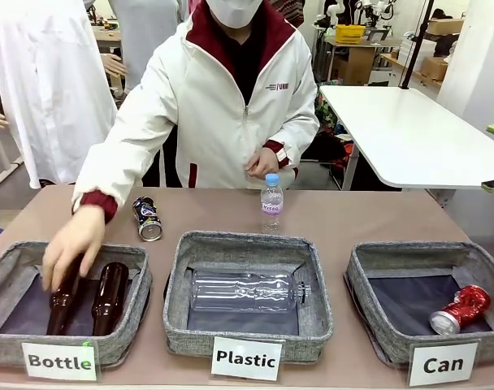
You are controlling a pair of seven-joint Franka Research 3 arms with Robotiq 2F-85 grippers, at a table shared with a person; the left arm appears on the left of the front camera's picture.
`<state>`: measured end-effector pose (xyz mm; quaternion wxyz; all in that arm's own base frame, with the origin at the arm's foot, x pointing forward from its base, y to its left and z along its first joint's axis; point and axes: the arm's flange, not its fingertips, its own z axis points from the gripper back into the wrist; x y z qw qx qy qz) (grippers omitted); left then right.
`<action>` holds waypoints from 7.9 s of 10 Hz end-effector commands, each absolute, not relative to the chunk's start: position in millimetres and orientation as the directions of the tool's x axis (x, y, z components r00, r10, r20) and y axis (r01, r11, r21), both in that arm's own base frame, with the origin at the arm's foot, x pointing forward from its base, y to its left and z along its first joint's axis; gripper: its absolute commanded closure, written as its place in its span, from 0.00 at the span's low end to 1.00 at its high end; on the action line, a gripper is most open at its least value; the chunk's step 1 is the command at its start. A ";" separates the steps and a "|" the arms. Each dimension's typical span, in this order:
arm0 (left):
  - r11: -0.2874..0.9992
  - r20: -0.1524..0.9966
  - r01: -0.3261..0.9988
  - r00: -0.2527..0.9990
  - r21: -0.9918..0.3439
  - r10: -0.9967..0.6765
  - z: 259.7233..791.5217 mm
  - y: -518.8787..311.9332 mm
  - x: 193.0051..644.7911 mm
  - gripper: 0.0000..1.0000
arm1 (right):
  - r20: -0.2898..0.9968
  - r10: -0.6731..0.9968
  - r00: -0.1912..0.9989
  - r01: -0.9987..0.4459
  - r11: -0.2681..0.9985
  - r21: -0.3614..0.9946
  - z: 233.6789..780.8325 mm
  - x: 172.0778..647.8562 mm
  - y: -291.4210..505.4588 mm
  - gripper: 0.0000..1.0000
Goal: Sort the can waste into the basket.
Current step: Pick up the can waste from the table and place it in the right Fabric basket.
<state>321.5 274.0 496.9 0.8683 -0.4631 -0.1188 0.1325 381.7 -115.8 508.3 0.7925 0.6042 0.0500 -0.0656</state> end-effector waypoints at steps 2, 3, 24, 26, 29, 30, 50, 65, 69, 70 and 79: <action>0.659 0.086 -0.165 0.940 -0.734 0.331 526.0 201.4 340.3 0.00 | -0.141 -0.030 0.990 0.144 0.264 0.954 511.0 380.3 -118.3 0.00; 0.704 0.066 -0.182 0.949 -0.687 0.309 534.0 174.7 353.0 0.00 | -0.141 -0.030 0.990 0.144 0.264 0.954 511.0 380.3 -118.3 0.00; 0.978 0.205 -0.207 0.956 -0.038 0.210 381.6 -188.4 583.8 0.00 | -0.141 -0.030 0.990 0.144 0.264 0.954 511.0 380.3 -118.3 0.00; 0.984 0.193 -0.171 0.965 -0.040 0.175 375.8 -186.9 586.4 0.00 | -0.141 -0.030 0.990 0.144 0.264 0.954 511.0 380.3 -118.3 0.00; 0.947 0.154 -0.321 0.936 0.008 0.316 367.8 -187.2 590.9 0.00 | -0.141 -0.030 0.990 0.144 0.264 0.954 511.0 380.3 -118.3 0.00; 0.919 0.138 -0.393 0.910 -0.009 0.391 363.9 -187.6 592.8 0.00 | -0.141 -0.030 0.990 0.144 0.264 0.954 511.0 380.3 -118.3 0.00; 0.956 0.126 -0.221 0.961 -0.194 0.247 409.5 -136.1 556.7 1.00 | -0.141 -0.030 0.990 0.144 0.264 0.954 511.0 380.3 -118.3 0.00; 0.734 0.479 0.642 0.728 -0.222 -0.491 506.6 -83.3 290.9 0.59 | -0.115 0.006 0.993 0.107 0.323 0.940 550.1 366.9 -118.1 0.00; 0.394 0.693 0.918 0.264 0.032 -0.671 571.6 -277.1 323.6 0.59 | -0.132 -0.066 0.989 0.141 0.690 0.710 595.0 301.4 -160.4 0.00; 0.287 0.714 0.957 0.177 0.035 -0.677 577.2 -319.0 334.9 0.59 | -0.061 -0.127 0.990 0.131 0.682 0.719 603.1 281.1 -180.5 0.00; -0.214 0.576 0.976 -0.189 0.024 -0.795 513.1 -658.2 379.5 0.59 | 0.119 -0.286 0.951 0.119 0.690 0.714 624.4 224.1 -247.1 0.00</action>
